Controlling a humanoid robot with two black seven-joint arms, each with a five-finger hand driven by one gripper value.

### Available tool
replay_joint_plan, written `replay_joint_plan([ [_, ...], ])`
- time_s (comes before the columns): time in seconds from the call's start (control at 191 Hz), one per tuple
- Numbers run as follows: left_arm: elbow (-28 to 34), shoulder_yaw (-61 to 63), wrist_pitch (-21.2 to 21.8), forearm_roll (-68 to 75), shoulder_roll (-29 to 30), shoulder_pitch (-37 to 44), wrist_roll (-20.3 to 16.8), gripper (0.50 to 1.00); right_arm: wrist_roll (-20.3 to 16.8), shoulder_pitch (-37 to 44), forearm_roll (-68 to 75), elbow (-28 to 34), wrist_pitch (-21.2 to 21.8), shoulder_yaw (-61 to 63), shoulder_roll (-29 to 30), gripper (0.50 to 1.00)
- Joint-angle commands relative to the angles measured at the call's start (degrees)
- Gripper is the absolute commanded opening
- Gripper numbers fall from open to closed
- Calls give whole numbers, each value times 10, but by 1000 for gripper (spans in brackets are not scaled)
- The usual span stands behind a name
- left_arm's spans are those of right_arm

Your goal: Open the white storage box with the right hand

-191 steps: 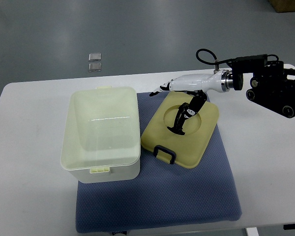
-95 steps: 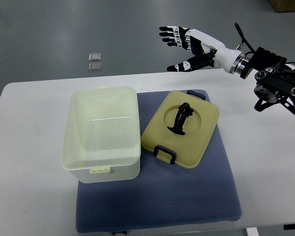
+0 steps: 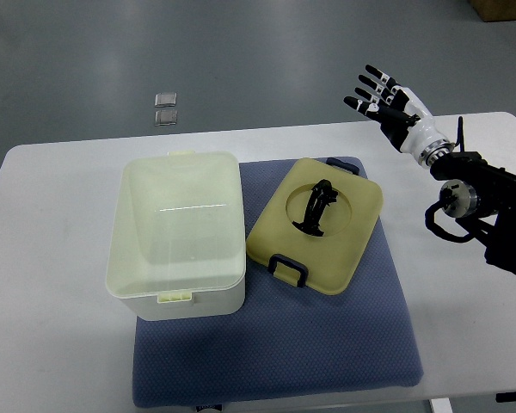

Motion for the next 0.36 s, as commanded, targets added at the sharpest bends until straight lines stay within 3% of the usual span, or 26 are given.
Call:
replay_joint_plan([
  [0.0, 0, 0, 0, 0, 0, 0, 0, 1000, 3, -19, 10, -1, -3, 33, 6, 930],
  [0.352, 0, -1, 0, 0, 0, 0, 0, 1000, 16, -58, 10, -46, -3, 126, 48, 928],
])
